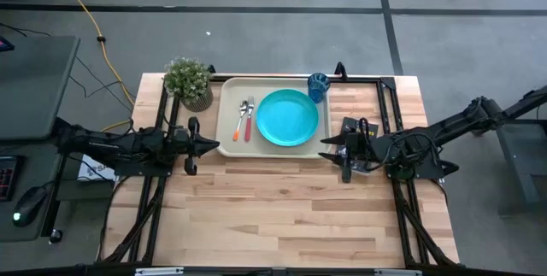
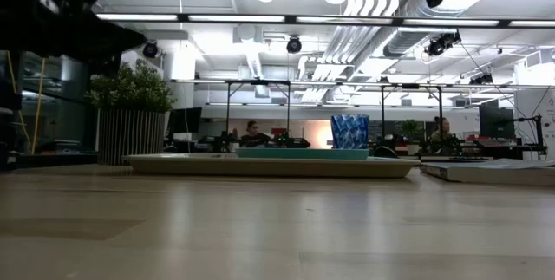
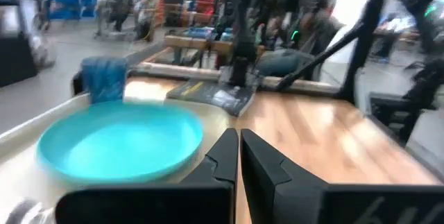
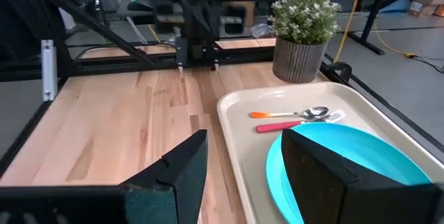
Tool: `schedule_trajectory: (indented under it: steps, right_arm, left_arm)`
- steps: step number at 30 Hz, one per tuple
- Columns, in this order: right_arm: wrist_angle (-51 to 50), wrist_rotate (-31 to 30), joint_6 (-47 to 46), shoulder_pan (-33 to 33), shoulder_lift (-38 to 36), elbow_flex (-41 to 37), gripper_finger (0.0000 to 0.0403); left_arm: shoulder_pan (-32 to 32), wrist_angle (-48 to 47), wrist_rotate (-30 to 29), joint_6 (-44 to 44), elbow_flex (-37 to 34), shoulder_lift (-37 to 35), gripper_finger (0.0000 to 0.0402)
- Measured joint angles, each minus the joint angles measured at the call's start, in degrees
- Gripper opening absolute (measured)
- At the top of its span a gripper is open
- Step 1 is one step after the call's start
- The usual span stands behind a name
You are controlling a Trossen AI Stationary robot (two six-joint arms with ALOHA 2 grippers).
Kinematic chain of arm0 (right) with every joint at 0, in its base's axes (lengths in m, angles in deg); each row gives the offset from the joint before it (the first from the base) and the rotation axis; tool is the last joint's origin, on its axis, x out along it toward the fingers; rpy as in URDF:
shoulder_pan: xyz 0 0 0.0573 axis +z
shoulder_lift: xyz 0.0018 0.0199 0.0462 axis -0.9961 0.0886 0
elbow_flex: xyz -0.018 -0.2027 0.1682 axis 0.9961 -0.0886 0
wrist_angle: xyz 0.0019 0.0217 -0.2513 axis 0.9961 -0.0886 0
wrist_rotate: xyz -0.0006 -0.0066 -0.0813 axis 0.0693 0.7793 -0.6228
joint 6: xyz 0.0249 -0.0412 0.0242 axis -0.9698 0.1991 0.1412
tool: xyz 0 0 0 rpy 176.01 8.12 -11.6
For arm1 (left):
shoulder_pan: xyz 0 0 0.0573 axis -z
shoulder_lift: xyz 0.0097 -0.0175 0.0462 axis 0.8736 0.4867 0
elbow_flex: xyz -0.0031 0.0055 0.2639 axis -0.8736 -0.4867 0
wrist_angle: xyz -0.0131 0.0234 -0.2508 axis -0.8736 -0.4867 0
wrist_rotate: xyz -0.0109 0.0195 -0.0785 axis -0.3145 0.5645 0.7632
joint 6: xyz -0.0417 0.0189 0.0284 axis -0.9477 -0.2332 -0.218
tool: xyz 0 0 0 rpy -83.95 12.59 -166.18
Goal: Pick and place plate/cup/fork/spoon on tray
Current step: Return to Home Position
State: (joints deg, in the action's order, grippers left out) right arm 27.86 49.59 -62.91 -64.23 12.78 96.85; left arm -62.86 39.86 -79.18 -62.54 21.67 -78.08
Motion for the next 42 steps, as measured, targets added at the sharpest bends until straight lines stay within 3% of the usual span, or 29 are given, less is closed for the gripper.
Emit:
schedule_trajectory:
  steps: [4, 10, 13, 19, 22, 25, 29, 34, 37, 42]
  right_arm:
    - [-0.93, -2.21, 0.19, 2.7, -1.42, 0.0, 0.0177]
    - [-6.99, -8.78, -2.8, 9.26, -3.29, 0.0, 0.0177]
    - [-14.32, -14.59, -8.2, 13.38, -4.15, 0.0, 0.0177]
    - [-27.95, -32.01, -22.74, 22.04, -5.79, 0.0, 0.0177]
    - [-30.28, -33.88, -25.1, 24.47, -6.36, 0.0, 0.0177]
    - [-27.47, -29.34, -23.89, 23.98, -7.14, -1.55, 0.0177]
    - [-11.8, -22.4, -14.05, 21.01, -10.08, -9.72, 0.0177]
    - [11.67, -2.77, 0.17, 11.95, -17.36, -20.85, 0.0177]
    - [12.41, 6.41, 1.76, 5.51, -23.21, -21.57, 0.0177]
    - [3.82, 10.96, 1.31, -1.71, -32.59, -19.96, 0.0177]
  left_arm:
    - [0.0, -6.02, -2.06, -1.45, 0.22, -4.8, 0.0]
    - [0.02, -8.53, 3.11, -0.63, 0.24, -9.63, 0.0]
    - [0.04, -8.77, 3.5, 0.13, 0.24, -9.7, 0.0]
    - [0.02, -8.74, 3.2, -0.63, 0.24, -9.55, 0.0]
    - [0.02, -8.73, 3.18, -0.72, 0.24, -9.55, 0.0]
    - [0.02, -8.73, 3.18, -0.74, 0.24, -9.55, 0.0]
    - [0.02, -8.73, 3.23, -0.76, 0.24, -9.55, 0.0]
    - [0.02, -8.73, 3.29, -0.76, 0.24, -9.55, 0.0]
    - [0.04, -8.73, 3.31, -0.76, 0.26, -9.55, 0.0]
    - [0.04, -8.71, 3.31, -0.76, 0.26, -9.55, 0.0]
